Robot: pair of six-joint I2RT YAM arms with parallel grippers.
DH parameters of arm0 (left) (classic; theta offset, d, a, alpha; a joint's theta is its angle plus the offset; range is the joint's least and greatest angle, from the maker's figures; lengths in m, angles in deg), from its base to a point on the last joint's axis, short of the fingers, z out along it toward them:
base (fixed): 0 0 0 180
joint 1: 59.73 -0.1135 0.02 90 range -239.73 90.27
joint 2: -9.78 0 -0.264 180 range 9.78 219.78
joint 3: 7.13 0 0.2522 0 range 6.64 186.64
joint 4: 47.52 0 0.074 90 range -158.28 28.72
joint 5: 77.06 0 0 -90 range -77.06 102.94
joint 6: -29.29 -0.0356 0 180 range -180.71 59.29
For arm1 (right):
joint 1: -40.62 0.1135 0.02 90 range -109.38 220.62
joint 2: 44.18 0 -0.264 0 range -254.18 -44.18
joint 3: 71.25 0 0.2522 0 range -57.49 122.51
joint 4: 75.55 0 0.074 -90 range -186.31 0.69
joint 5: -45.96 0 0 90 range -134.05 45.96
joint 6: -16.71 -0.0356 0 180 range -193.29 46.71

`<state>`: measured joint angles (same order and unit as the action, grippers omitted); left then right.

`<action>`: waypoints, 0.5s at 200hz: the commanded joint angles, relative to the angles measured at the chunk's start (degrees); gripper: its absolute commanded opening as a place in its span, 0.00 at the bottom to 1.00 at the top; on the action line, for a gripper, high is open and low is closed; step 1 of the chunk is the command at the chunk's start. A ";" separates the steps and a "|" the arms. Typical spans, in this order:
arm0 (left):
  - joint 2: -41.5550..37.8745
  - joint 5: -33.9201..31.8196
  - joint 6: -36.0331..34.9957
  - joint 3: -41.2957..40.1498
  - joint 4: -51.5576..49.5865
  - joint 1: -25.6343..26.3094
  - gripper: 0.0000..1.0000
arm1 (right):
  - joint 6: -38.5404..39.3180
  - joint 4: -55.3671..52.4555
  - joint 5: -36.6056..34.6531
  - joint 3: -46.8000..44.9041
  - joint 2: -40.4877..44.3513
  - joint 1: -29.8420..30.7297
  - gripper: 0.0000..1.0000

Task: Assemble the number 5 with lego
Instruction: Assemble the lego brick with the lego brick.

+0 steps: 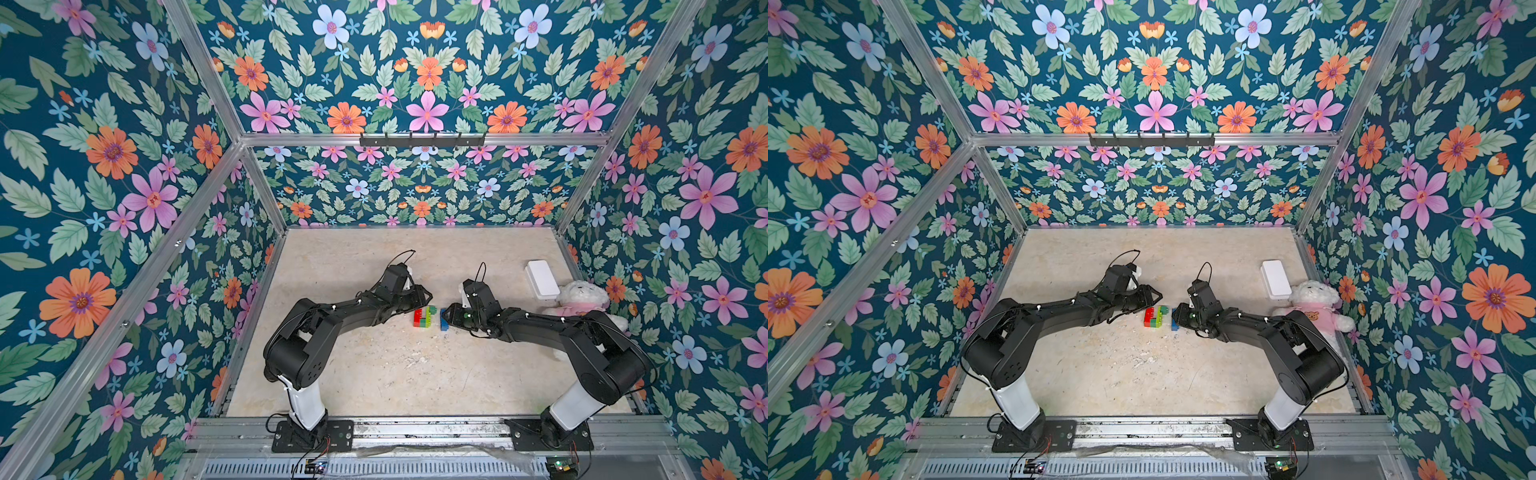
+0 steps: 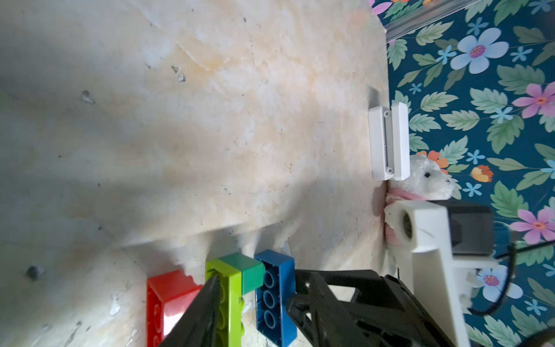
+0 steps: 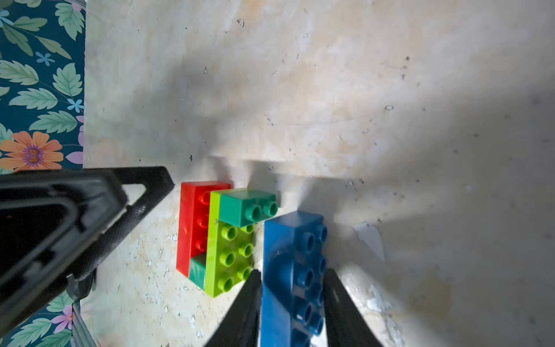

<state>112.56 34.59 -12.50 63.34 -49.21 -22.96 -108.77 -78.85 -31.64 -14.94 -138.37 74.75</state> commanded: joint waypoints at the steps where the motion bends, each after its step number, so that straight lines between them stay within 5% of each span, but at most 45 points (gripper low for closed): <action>1: 0.64 -1.16 0.49 1.38 -2.41 0.42 0.51 | -0.37 1.97 0.73 0.18 -0.25 -0.03 0.36; 100: 3.39 -2.57 0.84 4.19 -4.69 1.89 0.50 | -1.05 4.37 1.71 -0.26 -2.60 -0.38 0.33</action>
<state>115.51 32.58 -11.52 66.91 -53.20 -21.32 -109.78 -75.18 -29.54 -15.21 -140.51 74.40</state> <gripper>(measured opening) 0.503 0.328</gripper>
